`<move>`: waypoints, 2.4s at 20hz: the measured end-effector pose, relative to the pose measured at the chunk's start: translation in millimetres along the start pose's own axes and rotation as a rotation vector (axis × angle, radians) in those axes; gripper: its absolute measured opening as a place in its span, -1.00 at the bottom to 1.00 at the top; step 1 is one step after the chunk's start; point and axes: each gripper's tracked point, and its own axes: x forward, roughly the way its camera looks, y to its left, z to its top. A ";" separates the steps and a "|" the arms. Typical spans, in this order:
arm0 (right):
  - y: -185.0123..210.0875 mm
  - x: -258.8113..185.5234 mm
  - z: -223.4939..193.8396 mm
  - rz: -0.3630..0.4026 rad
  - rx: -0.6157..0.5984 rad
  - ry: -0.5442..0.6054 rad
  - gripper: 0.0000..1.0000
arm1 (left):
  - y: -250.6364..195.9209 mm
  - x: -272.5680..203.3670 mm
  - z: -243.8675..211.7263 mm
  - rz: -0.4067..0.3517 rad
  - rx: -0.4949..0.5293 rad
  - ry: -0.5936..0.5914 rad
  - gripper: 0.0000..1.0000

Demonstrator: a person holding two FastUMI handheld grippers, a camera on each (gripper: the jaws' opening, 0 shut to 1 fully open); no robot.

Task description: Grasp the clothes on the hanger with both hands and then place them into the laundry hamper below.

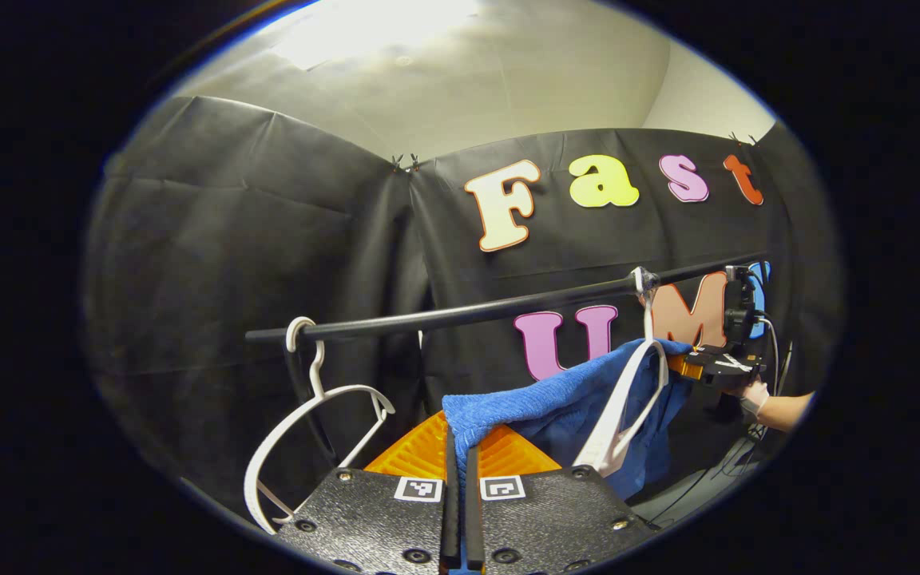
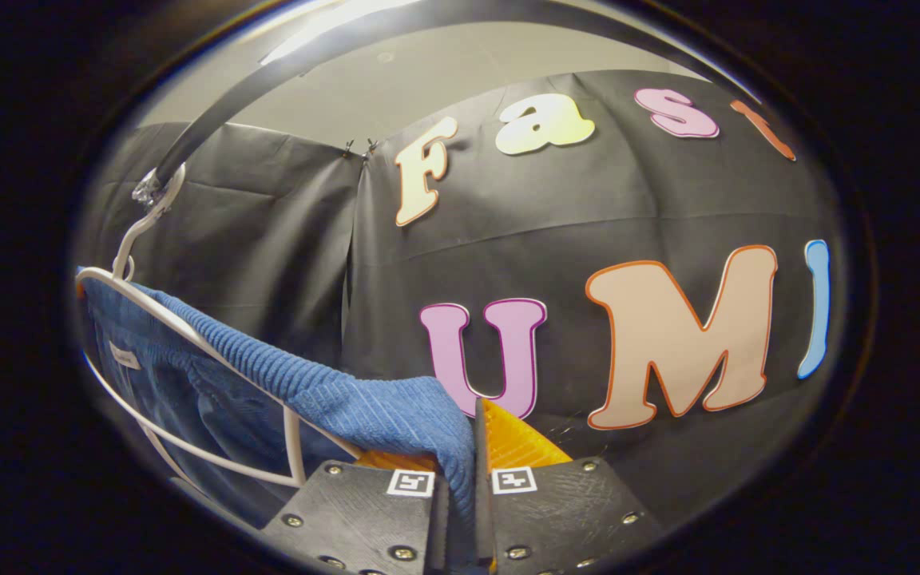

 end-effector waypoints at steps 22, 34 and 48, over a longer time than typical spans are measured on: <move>-30.6 -4.8 -46.5 -0.086 -0.017 0.114 -0.77 | -43.9 -9.5 -102.3 -0.003 -0.180 0.055 -0.94; -39.1 -39.1 -78.6 -0.126 -0.047 0.193 -0.76 | -63.1 -24.8 -129.9 -0.012 -0.157 0.118 -0.94; -35.6 -111.7 -142.2 -0.112 0.005 0.362 -0.75 | -127.0 -25.9 -152.6 -0.180 -0.109 0.179 -0.94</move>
